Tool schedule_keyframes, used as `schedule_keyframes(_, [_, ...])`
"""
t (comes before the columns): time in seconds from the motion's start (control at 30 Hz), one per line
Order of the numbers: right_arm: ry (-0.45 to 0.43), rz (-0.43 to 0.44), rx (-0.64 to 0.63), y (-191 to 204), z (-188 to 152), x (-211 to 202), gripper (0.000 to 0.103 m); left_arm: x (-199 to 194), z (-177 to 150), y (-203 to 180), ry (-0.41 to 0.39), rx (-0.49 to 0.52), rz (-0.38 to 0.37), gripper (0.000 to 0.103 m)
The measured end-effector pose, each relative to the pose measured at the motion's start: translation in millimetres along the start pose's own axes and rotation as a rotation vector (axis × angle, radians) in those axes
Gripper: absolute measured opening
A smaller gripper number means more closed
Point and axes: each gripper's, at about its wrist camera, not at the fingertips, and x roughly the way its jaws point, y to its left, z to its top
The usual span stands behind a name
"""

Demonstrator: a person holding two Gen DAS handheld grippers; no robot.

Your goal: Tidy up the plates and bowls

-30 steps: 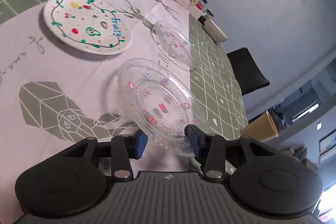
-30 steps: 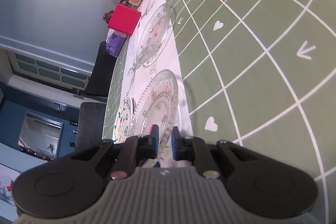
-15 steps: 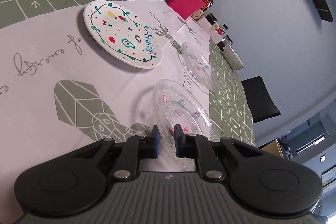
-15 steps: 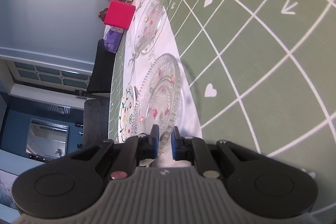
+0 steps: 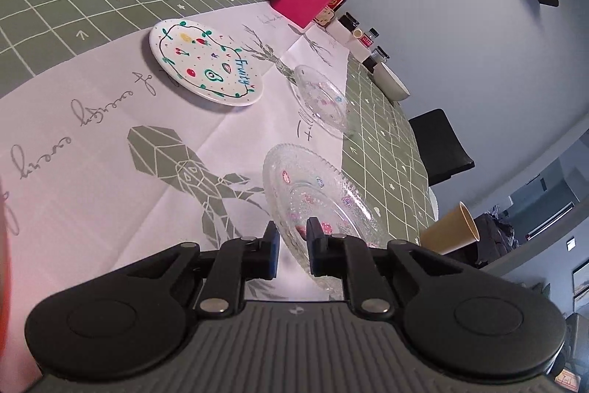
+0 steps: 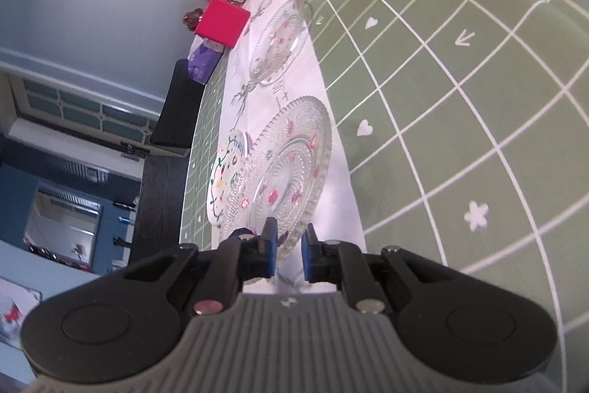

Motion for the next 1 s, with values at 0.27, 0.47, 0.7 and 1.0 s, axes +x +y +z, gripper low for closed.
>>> schedule_keyframes(0.27, [-0.018, 0.028, 0.015, 3, -47, -49, 0.012, -56, -23, -3, 0.03, 0.119, -0.045, 0.019])
schedule_keyframes(0.47, [-0.017, 0.029, 0.047, -4, -93, -76, 0.012, -91, -49, 5, 0.053, 0.193, -0.031, 0.02])
schedule_keyframes(0.7, [-0.063, 0.04, 0.147, -28, -149, -85, 0.013, -100, -65, 33, 0.138, 0.181, -0.051, 0.02])
schedule_keyframes(1.0, [-0.042, 0.024, 0.15, -36, -154, -81, 0.013, -98, -73, 39, 0.155, 0.213, -0.029, 0.02])
